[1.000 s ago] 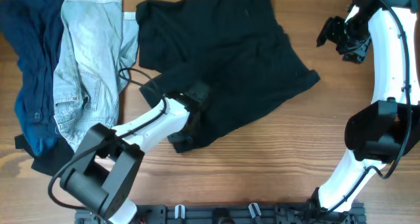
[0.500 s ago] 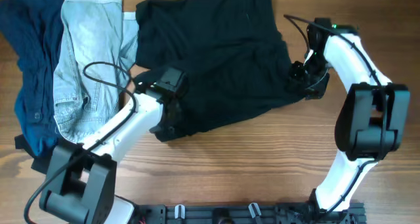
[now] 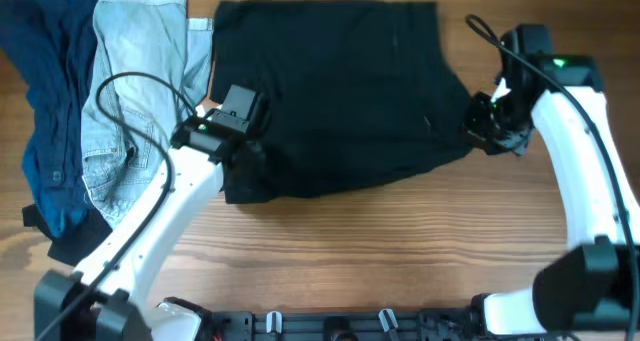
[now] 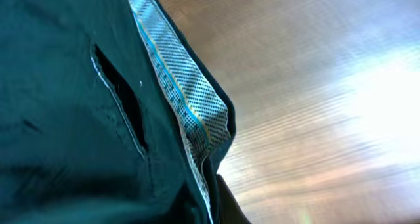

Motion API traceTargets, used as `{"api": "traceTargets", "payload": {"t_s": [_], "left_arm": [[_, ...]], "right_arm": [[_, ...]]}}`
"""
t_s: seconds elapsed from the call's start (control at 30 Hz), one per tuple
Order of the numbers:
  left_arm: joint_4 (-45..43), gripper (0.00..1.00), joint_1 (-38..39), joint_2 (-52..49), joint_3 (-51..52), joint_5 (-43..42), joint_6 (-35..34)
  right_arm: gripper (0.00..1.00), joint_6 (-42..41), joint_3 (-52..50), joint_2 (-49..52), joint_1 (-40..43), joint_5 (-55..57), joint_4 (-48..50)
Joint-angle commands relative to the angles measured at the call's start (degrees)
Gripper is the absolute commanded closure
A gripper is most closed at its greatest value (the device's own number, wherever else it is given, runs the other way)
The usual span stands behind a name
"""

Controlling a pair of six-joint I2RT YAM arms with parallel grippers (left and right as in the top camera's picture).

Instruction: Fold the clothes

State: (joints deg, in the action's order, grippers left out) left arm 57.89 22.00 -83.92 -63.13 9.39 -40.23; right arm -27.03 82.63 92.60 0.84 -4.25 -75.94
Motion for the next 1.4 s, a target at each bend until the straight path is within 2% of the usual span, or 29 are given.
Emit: {"api": "traceTargets", "payload": {"t_s": [0.0,0.13,0.2,0.27,0.37,0.47,0.6,0.73,0.87,1.07,1.37], "left_arm": [[4.2,0.96,-0.37,4.61,-0.83,1.18,1.05],[4.9,0.96,-0.37,12.48,-0.87,1.2,1.07],[1.38,0.96,-0.37,16.55,-0.87,2.16,3.17],[-4.81,0.96,-0.37,17.51,-0.85,4.37,6.67],[-16.55,0.96,-0.37,14.1,-0.85,8.57,12.7],[-28.44,0.96,-0.44,6.97,-0.85,10.71,18.97],[-47.17,0.96,-1.25,-1.73,-0.85,11.69,26.58],[-61.16,0.96,-3.93,-6.03,-0.85,11.69,26.58],[-68.67,0.96,-6.16,-9.86,-0.85,11.52,26.56],[-83.17,0.96,-6.1,-21.46,-0.85,11.02,26.53],[-102.22,0.96,-6.16,-32.41,-1.36,11.04,26.56]], "right_arm": [[0.96,-2.82,0.2,-3.76,0.13,4.0,-3.98],[0.96,-3.98,0.11,-7.15,0.13,4.98,-7.74],[0.96,-5.57,-1.55,-8.57,0.13,6.19,-5.64],[0.96,-5.97,-3.58,-8.7,0.13,6.14,-1.09],[0.96,-4.74,-6.69,-8.57,0.13,5.95,11.43],[0.96,-1.16,-6.91,-8.35,0.13,6.64,23.06],[0.96,-0.09,-6.91,-5.68,0.15,8.92,31.23],[0.96,0.02,-6.91,1.68,0.35,9.03,37.07],[0.96,0.02,-6.91,6.64,0.35,8.98,44.89],[0.96,0.35,-6.91,11.02,0.35,9.88,55.32],[0.95,1.51,-6.91,20.72,0.35,9.88,70.2]]}}
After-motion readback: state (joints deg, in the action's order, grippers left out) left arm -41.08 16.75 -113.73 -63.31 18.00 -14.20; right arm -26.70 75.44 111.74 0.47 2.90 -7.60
